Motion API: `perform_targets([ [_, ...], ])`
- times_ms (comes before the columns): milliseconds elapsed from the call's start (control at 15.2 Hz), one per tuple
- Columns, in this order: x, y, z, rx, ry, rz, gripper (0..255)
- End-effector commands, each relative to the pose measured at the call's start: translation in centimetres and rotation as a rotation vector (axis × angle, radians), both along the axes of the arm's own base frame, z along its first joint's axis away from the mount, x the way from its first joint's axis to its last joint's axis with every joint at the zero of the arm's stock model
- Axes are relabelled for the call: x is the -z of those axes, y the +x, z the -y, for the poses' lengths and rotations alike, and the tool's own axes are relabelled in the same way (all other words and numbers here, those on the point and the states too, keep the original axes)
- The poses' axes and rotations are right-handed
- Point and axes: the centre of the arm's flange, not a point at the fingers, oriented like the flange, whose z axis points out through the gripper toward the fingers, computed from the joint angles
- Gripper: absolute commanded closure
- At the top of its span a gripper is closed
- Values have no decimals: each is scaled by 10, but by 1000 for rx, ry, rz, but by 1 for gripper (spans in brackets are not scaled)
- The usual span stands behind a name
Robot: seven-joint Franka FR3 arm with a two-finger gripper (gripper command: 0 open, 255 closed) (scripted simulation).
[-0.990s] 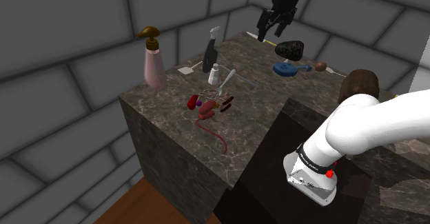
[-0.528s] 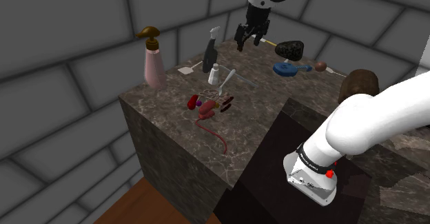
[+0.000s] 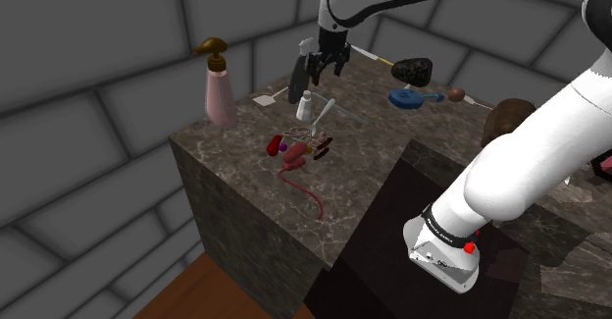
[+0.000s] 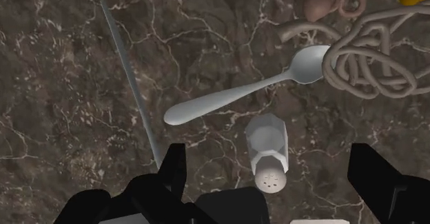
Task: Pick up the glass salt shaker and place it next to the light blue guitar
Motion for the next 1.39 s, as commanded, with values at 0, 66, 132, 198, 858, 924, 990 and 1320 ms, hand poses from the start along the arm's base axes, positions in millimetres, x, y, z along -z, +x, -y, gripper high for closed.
perform_targets([
  [0,21,20,-4,-10,-5,-13,0],
  [66,31,30,-7,-15,-8,-19,0],
  [132,41,39,-9,-19,-11,-26,0],
  [198,52,48,-12,-24,-14,-32,0],
  [858,102,55,-9,-29,-17,-39,0],
  [924,102,55,-9,-29,-17,-39,0],
  [990,102,55,-9,-29,-17,-39,0],
  [1320,102,55,-9,-29,-17,-39,0],
])
